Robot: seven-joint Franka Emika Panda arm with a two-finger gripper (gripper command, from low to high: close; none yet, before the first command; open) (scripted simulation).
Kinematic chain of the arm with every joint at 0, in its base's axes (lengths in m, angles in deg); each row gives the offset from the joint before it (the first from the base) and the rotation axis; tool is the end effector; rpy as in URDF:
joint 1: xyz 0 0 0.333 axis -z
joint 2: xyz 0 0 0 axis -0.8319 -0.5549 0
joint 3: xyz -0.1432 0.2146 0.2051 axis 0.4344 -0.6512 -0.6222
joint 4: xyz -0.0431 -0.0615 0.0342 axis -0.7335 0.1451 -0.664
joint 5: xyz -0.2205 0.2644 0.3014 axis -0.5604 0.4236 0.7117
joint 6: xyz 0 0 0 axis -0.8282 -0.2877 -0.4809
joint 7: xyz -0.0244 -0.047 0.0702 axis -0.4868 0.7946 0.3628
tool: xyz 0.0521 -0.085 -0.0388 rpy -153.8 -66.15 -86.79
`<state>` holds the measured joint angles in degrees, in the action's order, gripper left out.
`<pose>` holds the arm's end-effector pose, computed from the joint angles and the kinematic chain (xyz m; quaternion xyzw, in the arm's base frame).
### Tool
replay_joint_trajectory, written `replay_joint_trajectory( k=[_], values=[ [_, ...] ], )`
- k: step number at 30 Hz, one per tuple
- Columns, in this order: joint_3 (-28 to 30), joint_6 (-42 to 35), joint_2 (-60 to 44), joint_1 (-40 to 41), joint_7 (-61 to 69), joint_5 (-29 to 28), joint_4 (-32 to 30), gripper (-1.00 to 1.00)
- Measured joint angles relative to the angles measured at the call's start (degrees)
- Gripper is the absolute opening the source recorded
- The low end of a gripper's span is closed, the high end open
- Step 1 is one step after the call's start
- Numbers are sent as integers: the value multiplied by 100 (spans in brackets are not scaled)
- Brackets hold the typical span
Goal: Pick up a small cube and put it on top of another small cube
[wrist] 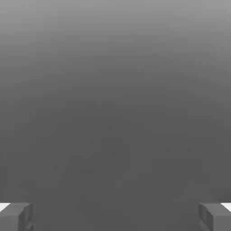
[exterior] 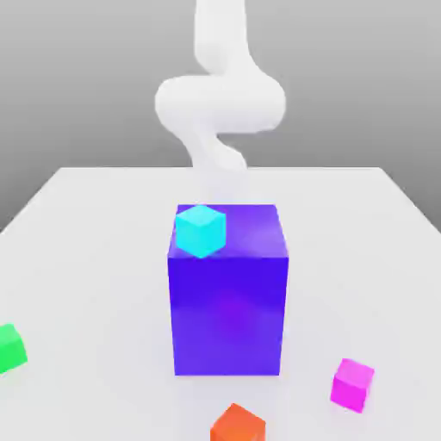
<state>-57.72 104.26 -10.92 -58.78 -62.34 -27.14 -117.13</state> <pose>0.4378 0.0164 0.6797 -0.8770 0.3224 -0.3272 0.1410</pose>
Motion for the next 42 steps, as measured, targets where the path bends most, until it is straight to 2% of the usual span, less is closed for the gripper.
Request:
replay_joint_trajectory(
  k=[16, 25, 30, 31, 37, 42],
  values=[
    [-205, 1473, -3361, -1260, 2194, 298, -746, 0],
    [-408, 2317, -5224, -1775, 2899, -216, -1144, 0],
    [-273, 3088, -6262, -1929, 2848, -414, -1000, 0],
    [-254, 3197, -6399, -1945, 2837, -429, -974, -100],
    [-246, 3244, -6468, -1950, 2821, -446, -960, -100],
    [-351, 2631, -5697, -1870, 2903, -342, -1117, -100]
  ],
)
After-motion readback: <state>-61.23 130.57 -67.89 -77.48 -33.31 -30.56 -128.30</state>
